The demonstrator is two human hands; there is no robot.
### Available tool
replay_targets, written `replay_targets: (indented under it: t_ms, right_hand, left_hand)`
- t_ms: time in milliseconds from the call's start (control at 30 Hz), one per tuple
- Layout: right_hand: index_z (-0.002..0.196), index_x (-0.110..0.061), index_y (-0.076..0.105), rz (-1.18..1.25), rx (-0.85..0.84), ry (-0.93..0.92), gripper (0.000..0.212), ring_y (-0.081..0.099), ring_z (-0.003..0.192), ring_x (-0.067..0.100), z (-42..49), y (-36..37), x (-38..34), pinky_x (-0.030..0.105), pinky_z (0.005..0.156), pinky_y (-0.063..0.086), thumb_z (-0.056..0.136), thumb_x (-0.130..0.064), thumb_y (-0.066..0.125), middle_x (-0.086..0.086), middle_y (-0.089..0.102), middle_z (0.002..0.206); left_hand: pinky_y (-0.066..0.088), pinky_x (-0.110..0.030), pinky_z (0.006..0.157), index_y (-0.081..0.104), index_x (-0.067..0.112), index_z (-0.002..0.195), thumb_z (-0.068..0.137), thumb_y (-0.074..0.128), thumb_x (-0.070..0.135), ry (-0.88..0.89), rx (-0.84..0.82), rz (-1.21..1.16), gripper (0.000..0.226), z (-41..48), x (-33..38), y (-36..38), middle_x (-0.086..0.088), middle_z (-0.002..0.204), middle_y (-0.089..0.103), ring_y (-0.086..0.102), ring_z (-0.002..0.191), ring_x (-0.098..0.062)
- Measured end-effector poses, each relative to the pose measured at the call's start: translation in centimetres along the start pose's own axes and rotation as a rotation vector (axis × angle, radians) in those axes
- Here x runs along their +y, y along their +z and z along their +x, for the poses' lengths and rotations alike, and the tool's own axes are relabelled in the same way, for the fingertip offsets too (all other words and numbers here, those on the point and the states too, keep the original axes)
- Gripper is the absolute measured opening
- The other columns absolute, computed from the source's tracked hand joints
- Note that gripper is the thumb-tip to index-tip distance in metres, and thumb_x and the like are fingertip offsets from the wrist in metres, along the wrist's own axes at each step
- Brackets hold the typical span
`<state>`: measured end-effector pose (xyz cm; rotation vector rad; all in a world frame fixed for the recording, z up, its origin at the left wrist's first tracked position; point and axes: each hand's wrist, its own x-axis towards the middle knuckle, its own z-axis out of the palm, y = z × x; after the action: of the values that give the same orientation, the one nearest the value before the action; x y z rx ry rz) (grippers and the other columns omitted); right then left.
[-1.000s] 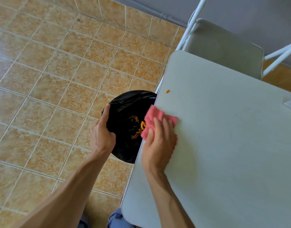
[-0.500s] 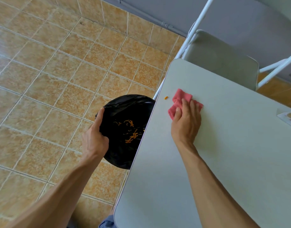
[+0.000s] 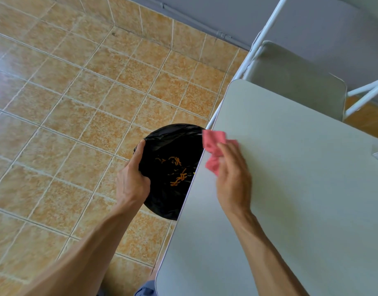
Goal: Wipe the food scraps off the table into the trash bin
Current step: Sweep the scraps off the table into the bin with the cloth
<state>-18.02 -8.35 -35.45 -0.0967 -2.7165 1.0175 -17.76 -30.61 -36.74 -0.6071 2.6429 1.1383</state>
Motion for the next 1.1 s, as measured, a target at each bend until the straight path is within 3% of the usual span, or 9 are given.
replay_targets:
  t_ms: [100, 133, 267, 467, 600, 733, 900, 1000, 1100]
  right_hand:
    - [0.132, -0.011, 0.063, -0.256, 0.117, 0.192, 0.038, 0.042, 0.144, 0.025, -3.0, -1.3, 1.8, 0.048, 0.111, 0.043, 0.098, -0.017, 0.049, 0.008, 0.057, 0.145]
    - [0.134, -0.012, 0.062, -0.328, 0.121, 0.224, 0.039, 0.042, 0.144, 0.032, -4.0, -0.9, 1.9, 0.052, 0.110, 0.042, 0.098, -0.021, 0.049, 0.010, 0.055, 0.147]
    - [0.134, -0.014, 0.060, -0.313, 0.111, 0.227, 0.041, 0.040, 0.145, 0.033, -5.8, 2.3, -1.5, 0.049, 0.111, 0.037, 0.096, -0.028, 0.055, 0.009, 0.052, 0.149]
    - [0.111, -0.016, 0.067, -0.148, -0.088, 0.014, 0.018, 0.038, 0.147, 0.020, -3.5, 5.9, -5.6, 0.042, 0.119, 0.034, 0.095, -0.008, 0.061, -0.002, 0.058, 0.143]
    - [0.110, -0.014, 0.065, 0.121, -0.037, 0.040, 0.026, 0.054, 0.131, 0.013, -0.6, 4.2, -5.8, 0.027, 0.102, 0.050, 0.095, 0.004, 0.055, -0.002, 0.059, 0.141]
    - [0.124, -0.008, 0.062, 0.226, 0.102, 0.108, 0.028, 0.064, 0.118, 0.012, -0.6, 0.5, -2.9, 0.035, 0.085, 0.061, 0.101, 0.000, 0.049, 0.002, 0.058, 0.143]
    - [0.122, -0.017, 0.061, -0.236, 0.059, 0.189, 0.023, 0.032, 0.151, 0.023, -4.0, 1.5, -0.7, 0.049, 0.114, 0.037, 0.100, -0.019, 0.056, 0.001, 0.046, 0.156]
    - [0.118, -0.016, 0.059, -0.228, -0.006, 0.050, 0.019, 0.030, 0.151, 0.028, -3.8, 3.6, -2.6, 0.047, 0.115, 0.036, 0.100, -0.020, 0.052, 0.002, 0.047, 0.155]
    - [0.118, -0.014, 0.062, -0.134, -0.175, -0.145, 0.022, 0.032, 0.151, 0.021, -3.2, 5.0, -4.3, 0.042, 0.121, 0.030, 0.100, -0.009, 0.051, -0.005, 0.051, 0.152]
  left_hand:
    - [0.056, -0.044, 0.063, 0.023, 0.046, 0.152, 0.080, 0.043, -0.013, -0.011, 0.001, -0.005, 0.095, 0.1, -0.4, 0.0, -0.010, 0.113, 0.070, 0.065, 0.081, -0.030]
    - [0.054, -0.040, 0.060, 0.024, 0.046, 0.152, 0.080, 0.044, -0.013, -0.019, 0.000, -0.002, 0.095, 0.2, -0.6, 0.1, -0.010, 0.109, 0.070, 0.062, 0.077, -0.028]
    - [0.037, -0.024, 0.047, 0.024, 0.045, 0.153, 0.080, 0.043, -0.013, -0.013, -0.004, 0.015, 0.095, -0.1, -0.5, 0.3, 0.001, 0.092, 0.062, 0.055, 0.068, -0.023]
    - [0.033, -0.021, 0.044, 0.024, 0.047, 0.152, 0.081, 0.042, -0.011, -0.008, -0.012, 0.033, 0.093, -0.3, -0.6, 0.4, 0.001, 0.085, 0.061, 0.051, 0.057, -0.016]
    - [0.033, -0.019, 0.044, 0.023, 0.048, 0.152, 0.081, 0.043, -0.010, -0.019, -0.021, 0.043, 0.094, -0.6, -0.7, 0.2, 0.000, 0.090, 0.062, 0.053, 0.063, -0.019]
    - [0.037, -0.022, 0.046, 0.023, 0.047, 0.152, 0.078, 0.044, -0.011, -0.021, -0.020, 0.031, 0.096, -0.5, -1.0, 0.1, -0.002, 0.095, 0.064, 0.057, 0.069, -0.022]
    - [0.033, -0.017, 0.046, 0.023, 0.047, 0.152, 0.079, 0.045, -0.011, -0.029, -0.026, 0.012, 0.096, -0.4, -1.2, 0.0, 0.002, 0.096, 0.063, 0.057, 0.071, -0.020]
    - [0.033, -0.019, 0.046, 0.022, 0.047, 0.152, 0.079, 0.043, -0.012, -0.039, -0.036, 0.004, 0.096, -0.4, -1.2, 0.0, 0.000, 0.095, 0.063, 0.056, 0.071, -0.021]
    - [0.039, -0.025, 0.047, 0.022, 0.049, 0.151, 0.078, 0.041, -0.014, -0.053, -0.045, -0.019, 0.098, -0.5, -1.1, -0.2, -0.006, 0.094, 0.066, 0.057, 0.068, -0.023]
